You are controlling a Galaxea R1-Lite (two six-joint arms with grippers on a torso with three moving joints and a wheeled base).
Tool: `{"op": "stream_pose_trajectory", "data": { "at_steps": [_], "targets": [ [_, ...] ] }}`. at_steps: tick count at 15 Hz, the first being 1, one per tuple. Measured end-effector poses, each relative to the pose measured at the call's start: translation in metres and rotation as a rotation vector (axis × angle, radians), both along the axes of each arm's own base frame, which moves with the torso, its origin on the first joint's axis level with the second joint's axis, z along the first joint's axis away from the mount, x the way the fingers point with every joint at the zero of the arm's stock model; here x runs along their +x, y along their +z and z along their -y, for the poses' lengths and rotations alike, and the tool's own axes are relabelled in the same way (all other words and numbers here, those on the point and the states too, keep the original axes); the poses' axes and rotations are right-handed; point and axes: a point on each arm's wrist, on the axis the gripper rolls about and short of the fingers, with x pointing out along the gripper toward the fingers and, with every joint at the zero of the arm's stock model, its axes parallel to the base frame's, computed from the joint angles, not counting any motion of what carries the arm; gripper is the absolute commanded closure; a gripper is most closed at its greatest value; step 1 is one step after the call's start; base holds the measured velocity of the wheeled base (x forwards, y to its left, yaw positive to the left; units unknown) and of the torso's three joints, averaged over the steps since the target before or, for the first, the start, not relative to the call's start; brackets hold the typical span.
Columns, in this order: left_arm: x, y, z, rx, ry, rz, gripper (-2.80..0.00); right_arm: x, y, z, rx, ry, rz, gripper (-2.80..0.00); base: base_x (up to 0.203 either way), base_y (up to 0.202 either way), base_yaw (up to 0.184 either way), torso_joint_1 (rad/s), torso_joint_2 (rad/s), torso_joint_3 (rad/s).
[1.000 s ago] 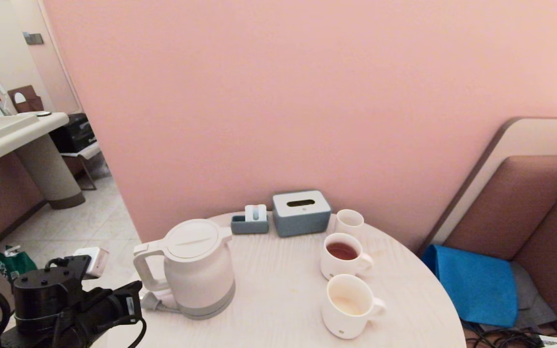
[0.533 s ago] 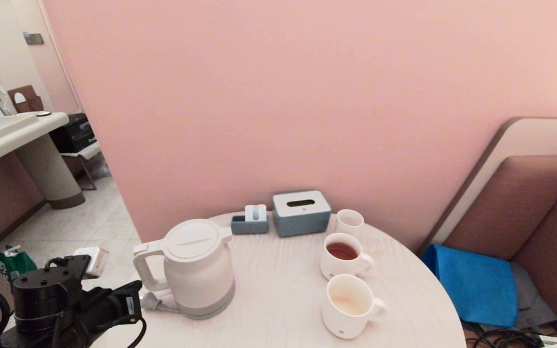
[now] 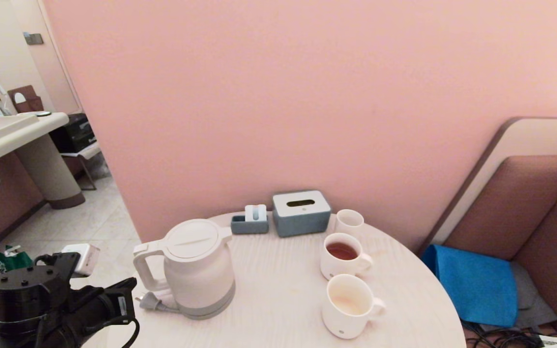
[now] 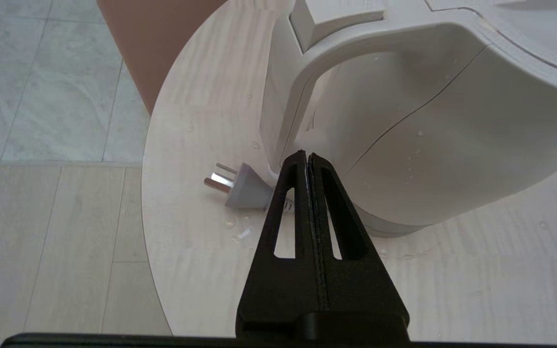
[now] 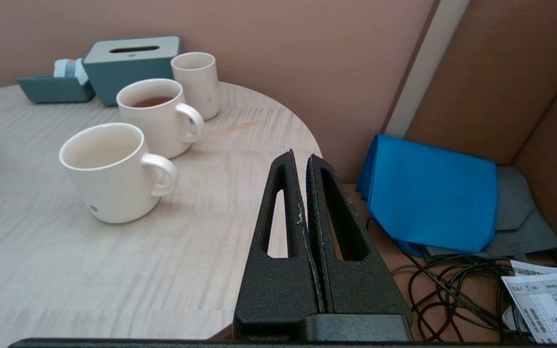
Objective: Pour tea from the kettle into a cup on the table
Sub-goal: Pick up the kettle
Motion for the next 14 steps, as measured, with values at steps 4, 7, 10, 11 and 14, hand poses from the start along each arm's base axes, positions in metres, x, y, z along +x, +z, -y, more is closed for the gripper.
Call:
{"op": "stream_pose_trajectory", "data": {
  "at_steps": [4, 7, 10, 11, 14],
  "targets": [
    [0.002, -0.003, 0.0, 0.006, 0.0, -0.013, 0.0, 0.0, 0.0, 0.0, 0.0, 0.0, 0.0, 0.0, 0.0, 0.0, 0.0, 0.0, 0.0, 0.0],
    [0.004, -0.004, 0.0, 0.005, 0.002, -0.012, 0.0, 0.0, 0.0, 0.0, 0.0, 0.0, 0.0, 0.0, 0.0, 0.0, 0.0, 0.0, 0.0, 0.0],
    [0.007, -0.005, 0.001, 0.006, 0.005, -0.016, 0.0, 0.0, 0.0, 0.0, 0.0, 0.0, 0.0, 0.0, 0.0, 0.0, 0.0, 0.0, 0.0, 0.0],
    [0.008, -0.005, 0.001, 0.006, 0.004, -0.013, 0.0, 0.0, 0.0, 0.0, 0.001, 0.0, 0.0, 0.0, 0.0, 0.0, 0.0, 0.0, 0.0, 0.0],
    [0.013, -0.004, 0.001, 0.005, 0.005, 0.001, 0.0, 0.0, 0.0, 0.0, 0.001, 0.0, 0.0, 0.0, 0.0, 0.0, 0.0, 0.0, 0.0, 0.0]
  ]
}}
